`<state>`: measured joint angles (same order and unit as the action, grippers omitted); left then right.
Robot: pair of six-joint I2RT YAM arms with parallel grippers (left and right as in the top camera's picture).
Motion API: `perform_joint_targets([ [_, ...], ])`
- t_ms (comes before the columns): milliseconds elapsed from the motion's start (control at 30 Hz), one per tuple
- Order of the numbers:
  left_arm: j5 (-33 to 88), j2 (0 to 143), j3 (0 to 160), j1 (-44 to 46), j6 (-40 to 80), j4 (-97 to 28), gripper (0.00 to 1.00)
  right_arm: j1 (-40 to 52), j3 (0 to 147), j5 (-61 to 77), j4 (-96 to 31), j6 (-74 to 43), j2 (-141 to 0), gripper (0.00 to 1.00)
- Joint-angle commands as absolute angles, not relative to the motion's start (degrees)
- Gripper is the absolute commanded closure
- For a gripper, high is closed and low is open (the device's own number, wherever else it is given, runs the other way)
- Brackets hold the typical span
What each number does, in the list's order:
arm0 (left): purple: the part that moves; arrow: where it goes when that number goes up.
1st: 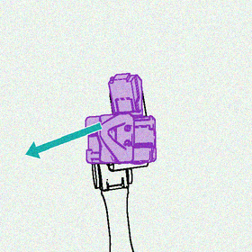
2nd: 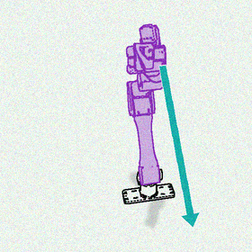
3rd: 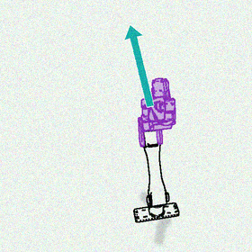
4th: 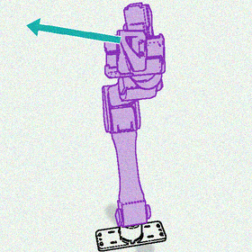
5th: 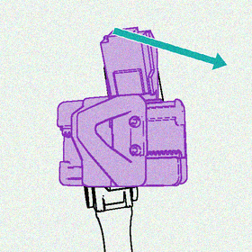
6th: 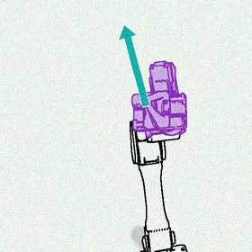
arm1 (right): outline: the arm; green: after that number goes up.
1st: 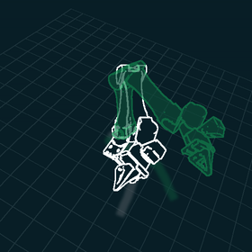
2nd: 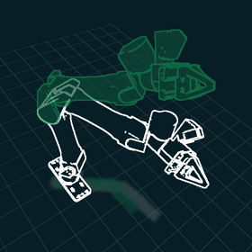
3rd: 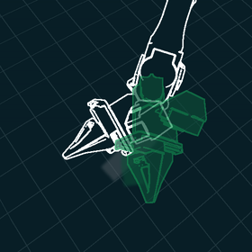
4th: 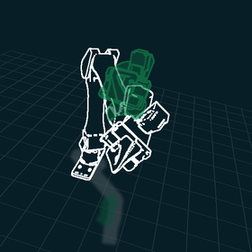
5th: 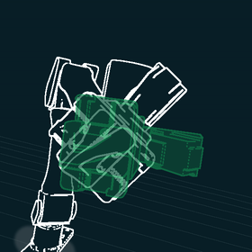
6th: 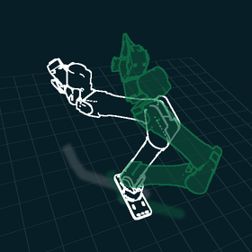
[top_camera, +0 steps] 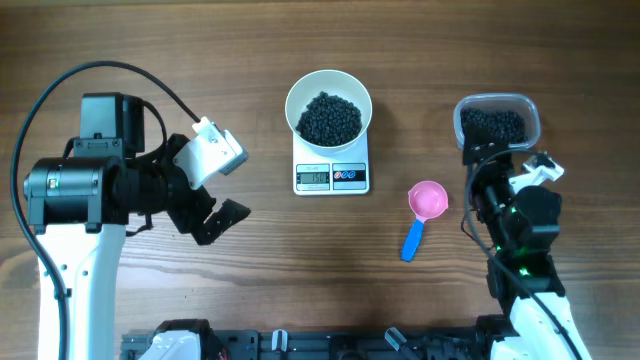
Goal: Scoop item into bowl and weigh 150g on scale
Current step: 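Open the right gripper, release the scoop, and retract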
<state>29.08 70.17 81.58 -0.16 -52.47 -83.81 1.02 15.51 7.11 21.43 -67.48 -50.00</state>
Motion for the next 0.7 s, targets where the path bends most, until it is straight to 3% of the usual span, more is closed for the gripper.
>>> perform_joint_targets([
  [0,30.2,70.2,81.5,-0.5,-53.6,-83.8,0.0,1.1,14.6,5.3,20.3,-41.3,-44.8,0.0],
  [100,30.2,70.2,81.5,-0.5,-53.6,-83.8,0.0,1.1,8.4,5.0,18.9,-34.1,-36.5,0.0],
  [267,30.2,70.2,81.5,-0.5,-53.6,-83.8,0.0,1.1,0.3,2.6,20.8,-34.2,-26.8,0.0],
  [367,30.2,70.2,81.5,-0.5,-53.6,-83.8,0.0,1.1,0.3,2.5,18.5,-22.6,-22.8,0.0],
  [467,30.2,70.2,81.5,-0.5,-53.6,-83.8,0.0,1.1,0.3,2.5,13.0,-12.8,-16.5,0.0],
  [667,30.2,70.2,81.5,-0.5,-53.6,-83.8,0.0,1.1,0.3,2.6,0.0,-11.2,-5.9,0.0],
])
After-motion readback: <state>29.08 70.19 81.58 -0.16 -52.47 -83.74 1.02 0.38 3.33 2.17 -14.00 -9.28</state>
